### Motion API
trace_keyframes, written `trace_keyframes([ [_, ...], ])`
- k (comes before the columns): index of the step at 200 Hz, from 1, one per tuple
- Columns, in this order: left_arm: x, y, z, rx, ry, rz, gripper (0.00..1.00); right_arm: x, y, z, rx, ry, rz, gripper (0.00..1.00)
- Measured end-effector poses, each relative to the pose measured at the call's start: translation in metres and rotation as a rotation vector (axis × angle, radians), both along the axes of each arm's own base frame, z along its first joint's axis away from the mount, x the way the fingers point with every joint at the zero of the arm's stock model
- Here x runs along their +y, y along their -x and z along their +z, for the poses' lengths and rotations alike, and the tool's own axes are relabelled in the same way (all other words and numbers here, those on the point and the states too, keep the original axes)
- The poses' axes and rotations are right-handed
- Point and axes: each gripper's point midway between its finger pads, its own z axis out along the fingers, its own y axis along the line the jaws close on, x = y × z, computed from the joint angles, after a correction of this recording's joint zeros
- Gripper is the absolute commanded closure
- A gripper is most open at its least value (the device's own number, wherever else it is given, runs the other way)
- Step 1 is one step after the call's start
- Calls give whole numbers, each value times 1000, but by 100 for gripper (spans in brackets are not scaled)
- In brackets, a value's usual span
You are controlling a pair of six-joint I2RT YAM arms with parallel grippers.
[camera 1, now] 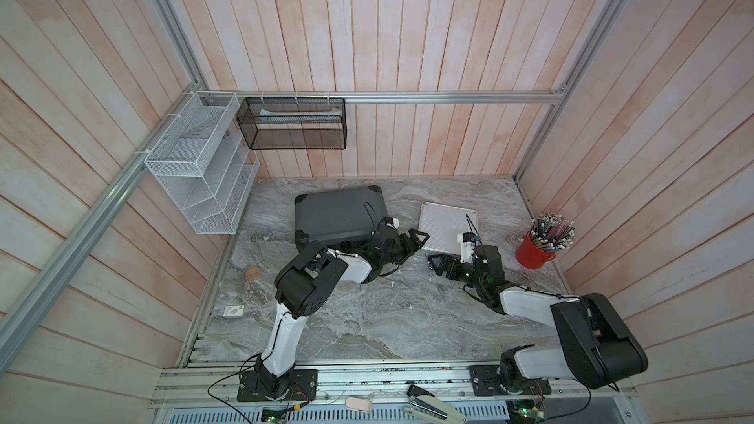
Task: Open the poker set cases
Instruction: Open the fastener on the poker set case.
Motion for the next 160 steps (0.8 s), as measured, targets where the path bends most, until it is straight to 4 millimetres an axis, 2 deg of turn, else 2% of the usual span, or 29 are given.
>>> trace_keyframes([
  [44, 0, -1, 1, -3, 4, 0, 5, 2, 6, 4, -12, 27, 17, 7],
  [92, -1, -1, 4, 13, 33, -3, 5, 5, 12, 24, -81, 32, 38, 5],
  [135, 0, -1, 5, 13, 43, -2, 5, -15, 12, 27, -95, 52, -39, 4],
  [160, 0, -1, 6, 12, 44, -2, 5, -26, 9, 36, -121, 68, -88, 3],
])
